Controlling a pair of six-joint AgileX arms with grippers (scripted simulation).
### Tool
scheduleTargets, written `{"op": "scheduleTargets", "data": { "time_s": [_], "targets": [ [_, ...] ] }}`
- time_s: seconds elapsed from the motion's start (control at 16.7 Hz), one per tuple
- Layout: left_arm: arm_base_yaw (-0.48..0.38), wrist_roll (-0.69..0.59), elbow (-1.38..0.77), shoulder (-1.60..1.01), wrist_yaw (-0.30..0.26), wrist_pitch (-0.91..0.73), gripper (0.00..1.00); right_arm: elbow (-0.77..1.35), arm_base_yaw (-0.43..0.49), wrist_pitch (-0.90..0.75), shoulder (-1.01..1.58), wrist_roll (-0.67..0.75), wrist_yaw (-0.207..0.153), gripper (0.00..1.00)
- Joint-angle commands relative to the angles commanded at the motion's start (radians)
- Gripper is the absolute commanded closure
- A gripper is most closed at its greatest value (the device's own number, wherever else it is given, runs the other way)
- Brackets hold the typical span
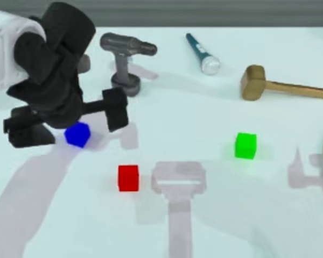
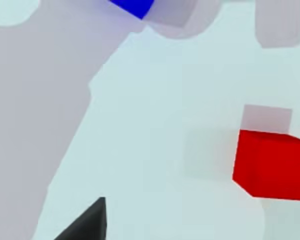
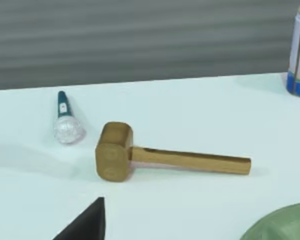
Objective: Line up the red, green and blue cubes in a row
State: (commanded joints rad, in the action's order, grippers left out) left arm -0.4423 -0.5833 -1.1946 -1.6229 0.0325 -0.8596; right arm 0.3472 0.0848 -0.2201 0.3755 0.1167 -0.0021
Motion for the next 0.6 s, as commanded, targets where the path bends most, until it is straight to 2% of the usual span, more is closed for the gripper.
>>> {"op": "scheduleTargets", "data": {
  "time_s": [0.24, 0.6],
  "targets": [
    [0.140, 0.065, 0.300, 0.395, 0.005, 0.187, 0.00, 0.322, 0.073, -0.209, 0.430, 0.104, 0.003, 0.00],
    [0.324, 0.257, 0.771, 1.012, 0.004, 0.483, 0.00, 0.813, 0.193, -0.546, 1.117, 0.267, 0.004, 0.00]
  ]
}}
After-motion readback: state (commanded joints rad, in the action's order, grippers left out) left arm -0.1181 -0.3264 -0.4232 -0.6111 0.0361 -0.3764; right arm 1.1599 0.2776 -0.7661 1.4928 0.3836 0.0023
